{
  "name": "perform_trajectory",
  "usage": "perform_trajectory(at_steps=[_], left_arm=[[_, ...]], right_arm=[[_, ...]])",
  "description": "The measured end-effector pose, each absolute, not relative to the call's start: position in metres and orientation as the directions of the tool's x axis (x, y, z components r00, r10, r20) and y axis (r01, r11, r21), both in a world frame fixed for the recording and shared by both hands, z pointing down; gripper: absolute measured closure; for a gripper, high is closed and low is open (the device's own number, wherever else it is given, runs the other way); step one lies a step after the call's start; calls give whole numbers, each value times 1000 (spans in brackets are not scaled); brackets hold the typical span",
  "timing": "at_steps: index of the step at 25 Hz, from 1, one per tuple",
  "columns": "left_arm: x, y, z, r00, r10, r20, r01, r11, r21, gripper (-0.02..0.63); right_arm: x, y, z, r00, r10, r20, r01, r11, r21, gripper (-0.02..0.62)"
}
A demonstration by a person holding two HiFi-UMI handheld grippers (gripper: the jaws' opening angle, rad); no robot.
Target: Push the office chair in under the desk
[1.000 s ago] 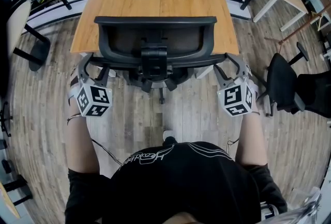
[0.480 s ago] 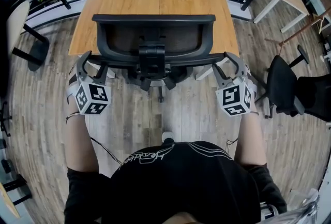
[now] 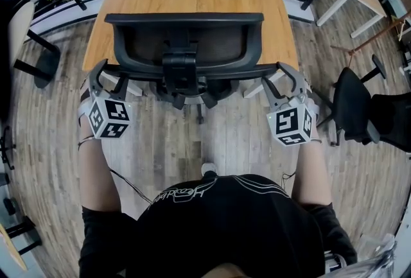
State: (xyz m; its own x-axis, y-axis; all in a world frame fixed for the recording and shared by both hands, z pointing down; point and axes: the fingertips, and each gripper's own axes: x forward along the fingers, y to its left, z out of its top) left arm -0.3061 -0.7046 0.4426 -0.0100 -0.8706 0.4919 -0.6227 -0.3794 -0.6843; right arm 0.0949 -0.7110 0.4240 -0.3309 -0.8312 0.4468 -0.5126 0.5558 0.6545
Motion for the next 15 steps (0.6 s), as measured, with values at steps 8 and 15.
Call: perform_trajectory(at_steps=[8, 15], left_arm=[[-306, -706, 443, -12, -873, 488, -617, -377, -691, 337], [-304, -705, 445, 24, -887, 462, -635, -370, -678, 331]], right_arm=[[94, -710, 425, -348, -827, 441, -499, 562, 660, 353], [95, -708, 425, -380, -827, 415, -520, 562, 644, 351]])
